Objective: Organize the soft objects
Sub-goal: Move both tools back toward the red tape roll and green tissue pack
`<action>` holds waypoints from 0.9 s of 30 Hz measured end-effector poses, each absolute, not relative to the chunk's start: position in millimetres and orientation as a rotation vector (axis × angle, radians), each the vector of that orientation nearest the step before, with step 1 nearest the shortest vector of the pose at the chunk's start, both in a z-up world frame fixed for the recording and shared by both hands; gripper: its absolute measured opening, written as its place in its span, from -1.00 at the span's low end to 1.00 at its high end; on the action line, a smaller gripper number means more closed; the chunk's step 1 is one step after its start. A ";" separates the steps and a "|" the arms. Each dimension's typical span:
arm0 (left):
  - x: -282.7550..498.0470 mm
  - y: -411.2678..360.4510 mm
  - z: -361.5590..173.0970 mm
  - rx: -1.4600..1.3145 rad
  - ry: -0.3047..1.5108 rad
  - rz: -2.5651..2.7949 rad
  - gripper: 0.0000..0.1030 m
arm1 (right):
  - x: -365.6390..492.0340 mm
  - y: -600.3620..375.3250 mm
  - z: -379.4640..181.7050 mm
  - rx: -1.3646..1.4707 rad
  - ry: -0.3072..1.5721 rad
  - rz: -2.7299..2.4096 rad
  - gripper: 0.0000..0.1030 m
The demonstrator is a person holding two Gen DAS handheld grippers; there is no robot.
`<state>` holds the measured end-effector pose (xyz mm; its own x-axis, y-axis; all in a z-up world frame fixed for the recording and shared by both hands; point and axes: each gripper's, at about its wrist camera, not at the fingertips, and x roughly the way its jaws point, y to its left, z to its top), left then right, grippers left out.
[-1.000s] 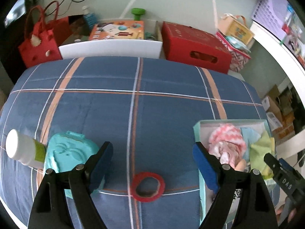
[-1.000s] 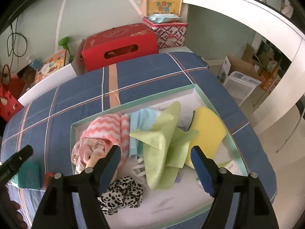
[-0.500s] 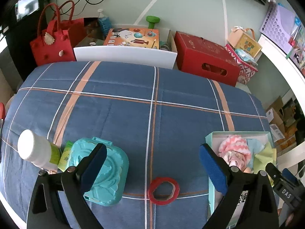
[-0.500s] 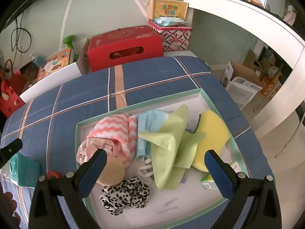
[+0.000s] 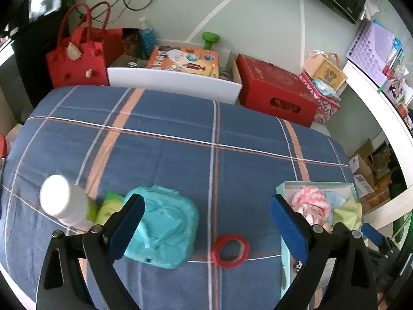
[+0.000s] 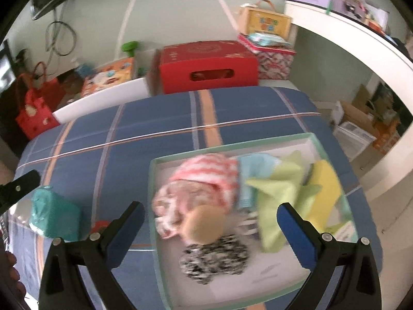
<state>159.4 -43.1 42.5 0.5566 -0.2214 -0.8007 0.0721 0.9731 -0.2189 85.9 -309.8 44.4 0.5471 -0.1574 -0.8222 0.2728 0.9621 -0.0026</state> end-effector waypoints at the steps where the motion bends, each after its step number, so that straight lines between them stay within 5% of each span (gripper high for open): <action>1: 157.8 -37.7 44.8 -0.170 0.958 -0.163 0.88 | 86.3 -302.4 43.8 0.124 0.962 -0.236 1.00; 27: 132.1 76.7 -6.6 -0.275 1.085 0.045 0.88 | 104.6 -185.0 -10.0 -0.048 1.120 0.143 1.00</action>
<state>132.1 76.7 -6.6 0.4696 -0.0977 -0.8775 -0.1706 0.9651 -0.1988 104.6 -185.0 -10.0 0.4280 0.0905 -0.8993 -0.1383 0.9898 0.0338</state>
